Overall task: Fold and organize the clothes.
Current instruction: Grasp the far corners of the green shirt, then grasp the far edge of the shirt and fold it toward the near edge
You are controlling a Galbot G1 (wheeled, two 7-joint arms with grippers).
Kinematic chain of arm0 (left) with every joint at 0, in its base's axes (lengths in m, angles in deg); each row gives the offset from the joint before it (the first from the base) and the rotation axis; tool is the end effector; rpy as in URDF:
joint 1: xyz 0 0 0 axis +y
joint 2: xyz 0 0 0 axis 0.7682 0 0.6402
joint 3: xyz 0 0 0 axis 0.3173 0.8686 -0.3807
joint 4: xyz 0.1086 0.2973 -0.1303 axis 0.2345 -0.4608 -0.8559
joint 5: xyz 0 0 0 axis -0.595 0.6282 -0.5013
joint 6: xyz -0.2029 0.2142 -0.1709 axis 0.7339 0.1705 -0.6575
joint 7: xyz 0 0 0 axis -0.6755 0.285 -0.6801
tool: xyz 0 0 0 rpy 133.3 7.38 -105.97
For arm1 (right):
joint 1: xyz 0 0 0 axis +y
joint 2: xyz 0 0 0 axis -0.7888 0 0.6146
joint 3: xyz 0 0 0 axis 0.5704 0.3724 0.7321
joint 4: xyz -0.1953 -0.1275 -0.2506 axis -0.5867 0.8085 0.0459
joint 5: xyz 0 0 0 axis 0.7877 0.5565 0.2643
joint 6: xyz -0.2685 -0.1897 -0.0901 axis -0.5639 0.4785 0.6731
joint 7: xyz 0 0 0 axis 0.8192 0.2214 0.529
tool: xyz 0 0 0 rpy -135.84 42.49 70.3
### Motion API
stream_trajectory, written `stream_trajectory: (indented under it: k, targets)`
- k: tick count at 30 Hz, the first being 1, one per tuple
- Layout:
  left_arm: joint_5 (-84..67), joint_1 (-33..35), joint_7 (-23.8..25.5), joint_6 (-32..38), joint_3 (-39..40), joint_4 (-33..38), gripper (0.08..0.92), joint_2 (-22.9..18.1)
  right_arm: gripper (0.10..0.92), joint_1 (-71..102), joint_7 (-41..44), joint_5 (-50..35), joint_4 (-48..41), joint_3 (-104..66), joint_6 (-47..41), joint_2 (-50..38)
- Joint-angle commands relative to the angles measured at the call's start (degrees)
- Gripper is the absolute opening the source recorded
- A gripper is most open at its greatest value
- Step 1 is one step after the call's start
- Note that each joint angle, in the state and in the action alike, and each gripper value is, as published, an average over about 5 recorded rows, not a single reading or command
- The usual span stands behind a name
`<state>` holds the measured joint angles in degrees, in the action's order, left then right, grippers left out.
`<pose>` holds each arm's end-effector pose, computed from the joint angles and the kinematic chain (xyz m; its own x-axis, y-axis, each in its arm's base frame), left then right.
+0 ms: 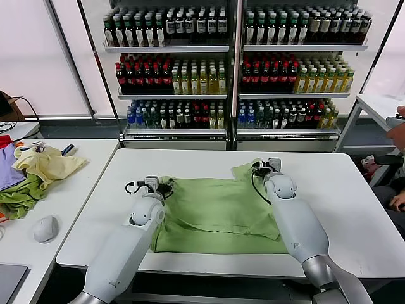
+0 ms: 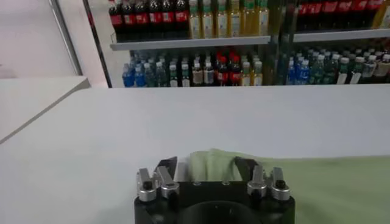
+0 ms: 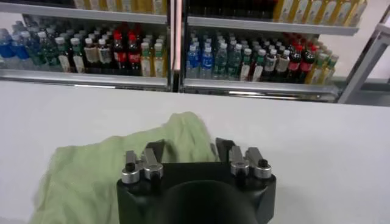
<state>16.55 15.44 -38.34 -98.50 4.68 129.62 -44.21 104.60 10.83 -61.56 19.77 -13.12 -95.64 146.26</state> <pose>0.4582 -0.0158 -0.3035 -0.8412 -0.0330 0.5397 0.0020 0.9979 0.0641 0.5428 -0.0408 -0.2868 -0.8305 -0.0034 0.5570 -0.0225 0.9994 -0.0274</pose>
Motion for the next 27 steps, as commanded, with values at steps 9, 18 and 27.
stream_trajectory:
  k: [9, 18, 27]
  targets:
    - [-3.73, 3.35, 1.67, 3.78, -0.09, 4.81, 0.238, 1.09, 0.215, 2.80, 1.29, -3.32, 2.90, 0.09, -0.28, -0.64]
    - [-4.28, 8.81, 2.36, 10.34, -1.95, 15.95, 0.095, 3.69, 0.117, 10.81, -0.44, -7.93, 20.54, -1.35, 4.22, -4.16]
    - [-7.85, 15.29, 2.46, 10.37, -4.36, 27.28, 0.095, 5.95, 0.117, 22.33, -1.79, -12.11, 41.56, -5.58, 2.54, -9.42]
